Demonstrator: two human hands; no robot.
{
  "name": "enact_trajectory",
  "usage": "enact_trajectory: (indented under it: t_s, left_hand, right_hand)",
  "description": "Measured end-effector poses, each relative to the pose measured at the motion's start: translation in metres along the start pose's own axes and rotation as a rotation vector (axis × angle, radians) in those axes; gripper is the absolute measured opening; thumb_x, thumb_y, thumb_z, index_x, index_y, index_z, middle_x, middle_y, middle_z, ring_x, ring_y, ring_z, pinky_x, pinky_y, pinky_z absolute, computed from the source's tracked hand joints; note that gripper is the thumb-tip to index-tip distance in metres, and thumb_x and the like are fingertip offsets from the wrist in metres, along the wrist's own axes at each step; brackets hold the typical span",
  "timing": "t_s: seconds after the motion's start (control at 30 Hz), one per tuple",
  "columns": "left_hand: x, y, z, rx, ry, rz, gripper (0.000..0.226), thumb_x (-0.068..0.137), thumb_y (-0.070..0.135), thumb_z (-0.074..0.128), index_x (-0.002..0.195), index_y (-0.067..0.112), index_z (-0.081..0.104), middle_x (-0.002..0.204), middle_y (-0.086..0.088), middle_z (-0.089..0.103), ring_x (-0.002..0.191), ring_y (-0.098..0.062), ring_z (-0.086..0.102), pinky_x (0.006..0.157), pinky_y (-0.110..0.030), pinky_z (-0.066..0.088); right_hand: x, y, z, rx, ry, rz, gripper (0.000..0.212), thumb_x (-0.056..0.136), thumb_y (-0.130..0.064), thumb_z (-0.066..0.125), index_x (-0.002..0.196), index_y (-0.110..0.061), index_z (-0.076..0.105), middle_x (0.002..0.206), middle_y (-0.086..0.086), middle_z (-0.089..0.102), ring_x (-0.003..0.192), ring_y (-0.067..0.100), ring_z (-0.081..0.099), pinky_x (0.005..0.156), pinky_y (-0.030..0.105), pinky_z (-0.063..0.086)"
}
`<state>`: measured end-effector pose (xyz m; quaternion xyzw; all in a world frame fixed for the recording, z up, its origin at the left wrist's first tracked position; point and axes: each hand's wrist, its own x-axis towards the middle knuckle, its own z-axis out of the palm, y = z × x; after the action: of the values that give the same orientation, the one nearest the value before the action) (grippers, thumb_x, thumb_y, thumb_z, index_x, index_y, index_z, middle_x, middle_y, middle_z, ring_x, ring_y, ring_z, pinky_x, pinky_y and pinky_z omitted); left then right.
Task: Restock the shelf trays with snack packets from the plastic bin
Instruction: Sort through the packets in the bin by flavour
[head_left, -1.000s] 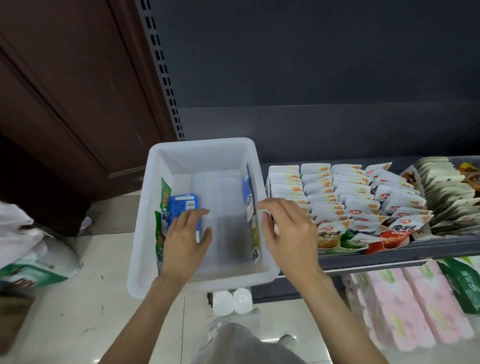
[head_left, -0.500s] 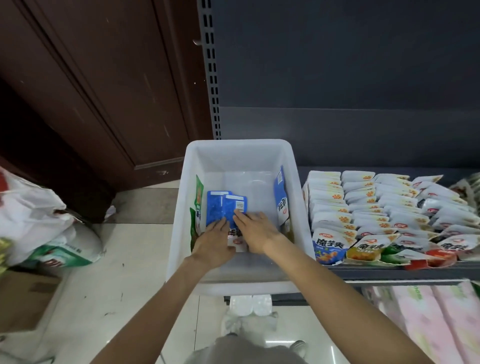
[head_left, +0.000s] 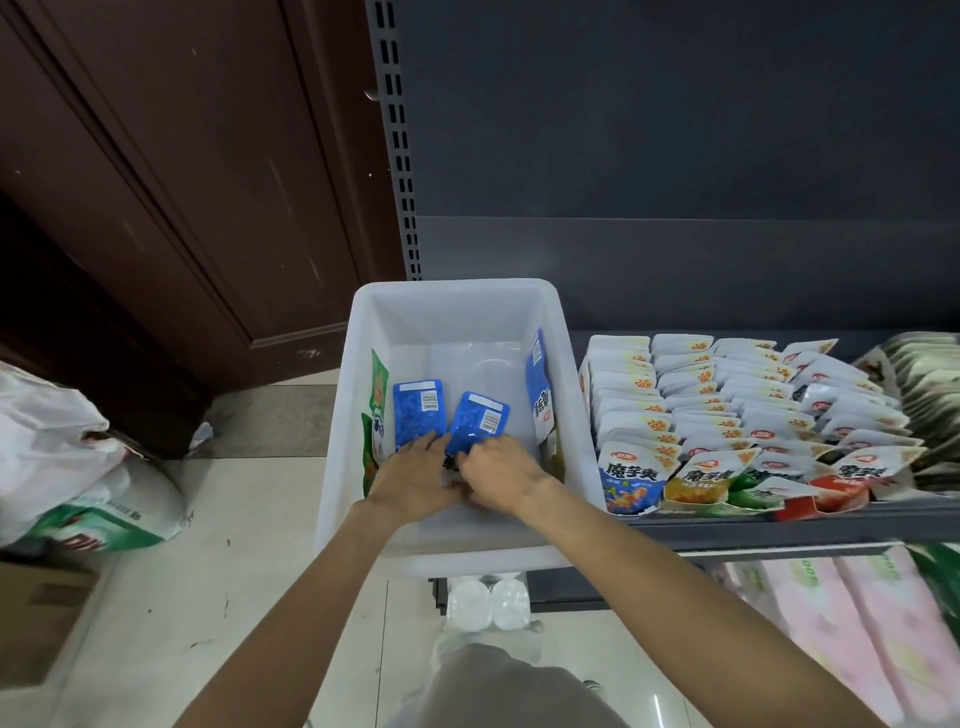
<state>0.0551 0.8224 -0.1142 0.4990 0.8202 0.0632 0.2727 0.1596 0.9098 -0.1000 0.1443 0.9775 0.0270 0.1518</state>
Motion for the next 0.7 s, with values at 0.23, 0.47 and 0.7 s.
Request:
enact_trajectory:
  t_s: [0.23, 0.47, 0.7]
  left_hand:
    - [-0.031, 0.015, -0.058, -0.961, 0.197, 0.159, 0.061, 0.076, 0.043, 0.073, 0.127, 0.044, 0.039, 0.138, 0.016, 0.045, 0.127, -0.003, 0.041, 0.101, -0.020, 0.035]
    - [-0.062, 0.069, -0.086, -1.093, 0.104, 0.308, 0.034, 0.076, 0.025, 0.075, 0.107, 0.020, 0.062, 0.099, -0.003, 0.073, 0.092, -0.021, 0.069, 0.076, -0.037, 0.055]
    - [-0.056, 0.110, -0.060, -0.967, 0.089, 0.322, 0.027, 0.074, 0.022, 0.074, 0.096, 0.022, 0.058, 0.086, -0.002, 0.074, 0.081, -0.019, 0.070, 0.075, -0.035, 0.055]
  right_hand:
    - [-0.052, 0.040, -0.067, 0.865, 0.616, 0.295, 0.009, 0.098, -0.017, 0.044, 0.096, -0.010, 0.050, 0.071, 0.003, 0.060, 0.064, 0.026, 0.060, 0.054, 0.032, 0.044]
    - [-0.111, 0.060, -0.094, 1.613, 0.821, 0.412, 0.015, 0.103, -0.016, 0.036, 0.093, -0.019, 0.047, 0.076, -0.002, 0.066, 0.059, 0.011, 0.066, 0.050, 0.026, 0.054]
    - [-0.156, 0.072, -0.074, 1.697, 0.823, 0.530, 0.017, 0.095, -0.011, 0.053, 0.097, -0.025, 0.044, 0.095, 0.007, 0.069, 0.079, 0.019, 0.071, 0.053, 0.031, 0.057]
